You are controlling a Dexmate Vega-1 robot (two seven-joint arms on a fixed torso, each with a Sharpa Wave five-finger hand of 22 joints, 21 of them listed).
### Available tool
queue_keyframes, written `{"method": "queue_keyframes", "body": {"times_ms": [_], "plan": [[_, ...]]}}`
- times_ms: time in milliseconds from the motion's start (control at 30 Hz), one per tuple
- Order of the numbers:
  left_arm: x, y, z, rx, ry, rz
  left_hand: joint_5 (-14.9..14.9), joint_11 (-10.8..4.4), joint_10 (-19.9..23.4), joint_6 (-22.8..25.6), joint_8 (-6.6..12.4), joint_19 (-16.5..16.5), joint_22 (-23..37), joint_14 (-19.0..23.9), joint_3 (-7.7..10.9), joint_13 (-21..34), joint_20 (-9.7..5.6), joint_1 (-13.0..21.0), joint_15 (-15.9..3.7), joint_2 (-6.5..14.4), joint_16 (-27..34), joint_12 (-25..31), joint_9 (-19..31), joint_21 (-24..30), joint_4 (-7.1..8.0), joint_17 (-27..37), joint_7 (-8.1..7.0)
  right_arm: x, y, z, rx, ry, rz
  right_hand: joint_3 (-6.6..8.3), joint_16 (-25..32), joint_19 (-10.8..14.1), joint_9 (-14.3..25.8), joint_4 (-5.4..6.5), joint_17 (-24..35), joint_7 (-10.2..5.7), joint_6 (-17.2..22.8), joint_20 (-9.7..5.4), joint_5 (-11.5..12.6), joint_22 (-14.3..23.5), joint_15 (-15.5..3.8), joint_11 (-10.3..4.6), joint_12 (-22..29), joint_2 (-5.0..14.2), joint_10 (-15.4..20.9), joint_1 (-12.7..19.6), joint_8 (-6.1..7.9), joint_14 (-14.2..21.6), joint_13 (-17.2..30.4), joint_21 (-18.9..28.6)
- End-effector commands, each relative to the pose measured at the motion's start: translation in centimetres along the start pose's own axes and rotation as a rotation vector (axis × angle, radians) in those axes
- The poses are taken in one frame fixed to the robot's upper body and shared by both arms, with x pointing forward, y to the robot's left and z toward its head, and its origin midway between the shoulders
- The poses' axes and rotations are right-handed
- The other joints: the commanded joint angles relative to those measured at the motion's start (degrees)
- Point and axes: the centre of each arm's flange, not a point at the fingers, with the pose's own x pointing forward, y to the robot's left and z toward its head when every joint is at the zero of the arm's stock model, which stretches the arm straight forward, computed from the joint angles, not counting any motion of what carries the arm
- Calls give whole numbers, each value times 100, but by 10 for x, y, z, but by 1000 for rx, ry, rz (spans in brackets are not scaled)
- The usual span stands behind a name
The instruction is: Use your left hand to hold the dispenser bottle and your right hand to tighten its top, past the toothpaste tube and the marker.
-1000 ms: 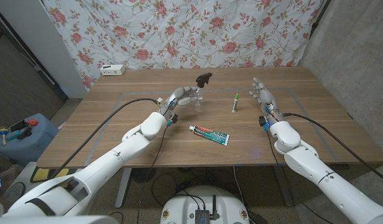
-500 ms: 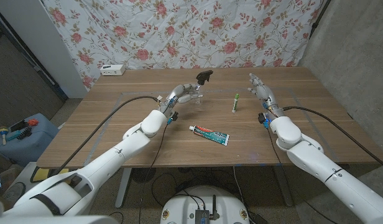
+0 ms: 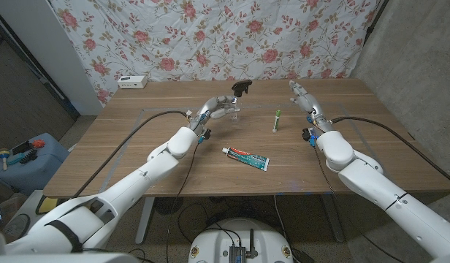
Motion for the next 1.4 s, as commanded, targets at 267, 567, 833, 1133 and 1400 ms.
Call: {"method": "queue_keyframes", "body": {"times_ms": [267, 567, 833, 1133, 1400], "plan": [[8, -6, 0, -44, -51, -7, 34, 40, 31, 42, -7, 129, 7, 162, 103, 54, -520, 107, -554, 87, -12, 27, 36, 29, 1, -4, 35, 3, -1, 37, -165, -30, 35, 45, 19, 10, 14, -34, 14, 65, 31, -140, 28, 34, -9, -13, 19, -17, 29, 49, -8, 37, 8, 51], [5, -10, 2, -43, -59, -11, 31, 49, 59, 58, -7, 146, 8, 183, 108, 78, -518, 105, -576, 69, -29, 35, 42, 10, -1, -7, 19, 5, -1, 58, -285, -35, 72, 64, 14, 16, 12, -87, 3, -23, -10, -129, 29, 33, -45, -29, 17, -38, 26, 106, -23, 48, 8, 51], [3, -11, 5, -31, -69, -19, 27, 26, 68, 69, -8, 152, 9, 198, 106, 99, -518, 84, -590, 55, -41, 34, 47, -7, 8, -10, 13, 7, -2, 74, -382, -30, 117, 86, 8, 17, 19, -133, -7, -62, -17, -130, 30, 31, -64, -47, 22, -39, 39, 162, -19, 49, 7, 49], [3, -11, 8, -23, -84, -27, 23, 21, 74, 100, -2, 144, 10, 211, 110, 124, -512, 72, -589, 44, -54, 31, 52, -30, 12, -12, -21, 9, -7, 88, -456, -45, 140, 138, -7, 17, 23, -333, -29, -62, 68, -116, 22, 30, -78, -70, 20, -102, 35, 368, 13, 47, 8, 44], [5, -13, 10, -15, -93, -36, 21, -1, 121, 140, 6, 146, 10, 229, 125, 151, -509, 72, -603, 48, -62, 43, 58, -45, 14, -12, -21, 12, -9, 99, -526, -37, 167, 211, -6, 106, 35, -546, -39, -60, 75, -150, 17, 27, -107, -54, 16, -126, 22, 607, 23, 70, 10, 65]]}}
